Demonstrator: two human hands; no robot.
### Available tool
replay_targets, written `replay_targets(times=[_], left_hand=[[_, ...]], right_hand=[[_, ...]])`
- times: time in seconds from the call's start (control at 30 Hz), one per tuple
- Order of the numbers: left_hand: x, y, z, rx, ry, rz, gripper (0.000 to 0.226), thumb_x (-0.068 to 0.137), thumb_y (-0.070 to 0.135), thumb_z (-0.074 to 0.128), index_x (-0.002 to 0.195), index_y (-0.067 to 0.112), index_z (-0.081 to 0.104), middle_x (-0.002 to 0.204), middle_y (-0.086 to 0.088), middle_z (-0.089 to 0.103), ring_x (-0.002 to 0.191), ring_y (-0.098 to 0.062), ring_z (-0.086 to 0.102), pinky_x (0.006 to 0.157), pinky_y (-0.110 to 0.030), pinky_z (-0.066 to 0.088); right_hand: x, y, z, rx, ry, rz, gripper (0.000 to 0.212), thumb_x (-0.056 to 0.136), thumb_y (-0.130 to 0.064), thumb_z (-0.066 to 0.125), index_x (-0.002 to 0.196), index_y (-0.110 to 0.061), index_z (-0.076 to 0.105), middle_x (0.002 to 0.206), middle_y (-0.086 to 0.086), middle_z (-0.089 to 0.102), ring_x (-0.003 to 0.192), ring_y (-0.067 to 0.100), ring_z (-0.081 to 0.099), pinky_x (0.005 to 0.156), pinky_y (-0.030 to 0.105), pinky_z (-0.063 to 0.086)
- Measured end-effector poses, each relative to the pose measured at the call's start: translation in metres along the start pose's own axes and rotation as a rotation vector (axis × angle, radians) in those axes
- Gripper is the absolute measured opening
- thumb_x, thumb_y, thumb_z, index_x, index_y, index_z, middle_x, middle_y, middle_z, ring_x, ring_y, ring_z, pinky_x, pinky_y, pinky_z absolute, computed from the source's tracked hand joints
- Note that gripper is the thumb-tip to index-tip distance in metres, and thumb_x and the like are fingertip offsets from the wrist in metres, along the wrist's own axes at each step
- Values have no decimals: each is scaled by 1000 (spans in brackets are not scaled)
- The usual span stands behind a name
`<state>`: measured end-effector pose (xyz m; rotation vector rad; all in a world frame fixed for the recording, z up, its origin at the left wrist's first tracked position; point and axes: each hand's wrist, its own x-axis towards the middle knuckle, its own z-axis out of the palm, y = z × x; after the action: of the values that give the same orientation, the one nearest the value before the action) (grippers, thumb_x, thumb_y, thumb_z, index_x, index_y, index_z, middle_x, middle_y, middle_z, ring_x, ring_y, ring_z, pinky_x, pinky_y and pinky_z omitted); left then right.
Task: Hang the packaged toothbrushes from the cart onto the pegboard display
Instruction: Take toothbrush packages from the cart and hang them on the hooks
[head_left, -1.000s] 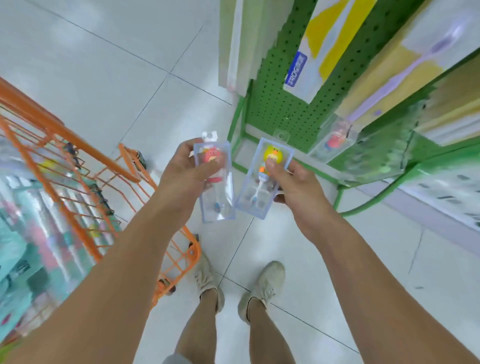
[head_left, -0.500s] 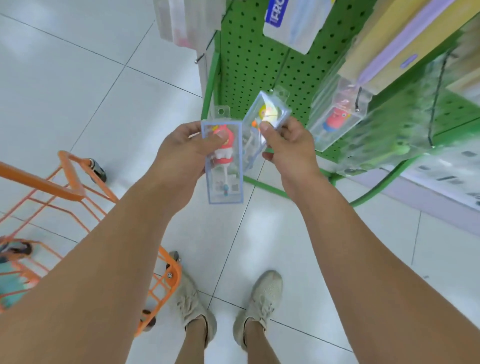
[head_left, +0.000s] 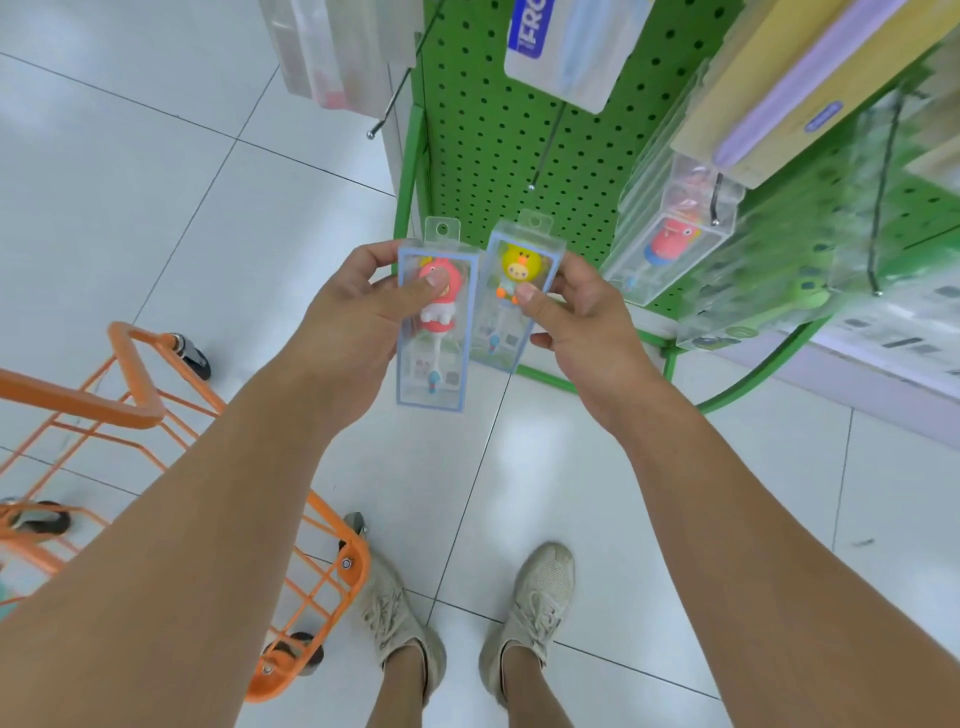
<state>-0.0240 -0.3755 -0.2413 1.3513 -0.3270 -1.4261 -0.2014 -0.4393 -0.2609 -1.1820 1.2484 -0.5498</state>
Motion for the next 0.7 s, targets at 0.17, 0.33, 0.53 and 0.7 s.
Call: replay_targets(times=[0.17, 0.33, 0.53, 0.7], left_hand=[[4, -1, 1, 11, 30, 10, 31, 92, 3, 66, 121, 9, 56, 95, -11, 68, 66, -17, 58, 70, -26, 53], [7, -4, 3, 12, 55, 5, 31, 92, 2, 65, 120, 9, 56, 95, -9, 70, 68, -16, 62, 70, -26, 55], [8, -6, 4, 10, 61, -1, 34, 91, 2, 66, 123, 8, 55, 98, -12, 69, 64, -15, 61, 69, -26, 54], [10, -6, 8, 15, 47, -4, 33, 90, 3, 66, 121, 10, 57, 97, -11, 68, 62, -14, 62, 68, -26, 54]], right_hand=[[13, -9, 3, 21, 1, -41, 24, 102, -12, 58, 121, -25, 60, 108, -9, 65, 83, -11, 67, 70, 17, 50], [20, -11, 1, 1, 1, -54, 25, 102, -14, 59, 125, -24, 60, 110, -10, 67, 85, -11, 67, 71, 18, 49], [34, -10, -1, 31, 72, -6, 7, 99, -23, 64, 106, -25, 66, 100, -5, 69, 77, -6, 64, 75, 24, 49], [76, -29, 21, 102, 361, 136, 37, 97, -41, 64, 75, -16, 50, 72, -1, 50, 67, 13, 48, 69, 29, 48]])
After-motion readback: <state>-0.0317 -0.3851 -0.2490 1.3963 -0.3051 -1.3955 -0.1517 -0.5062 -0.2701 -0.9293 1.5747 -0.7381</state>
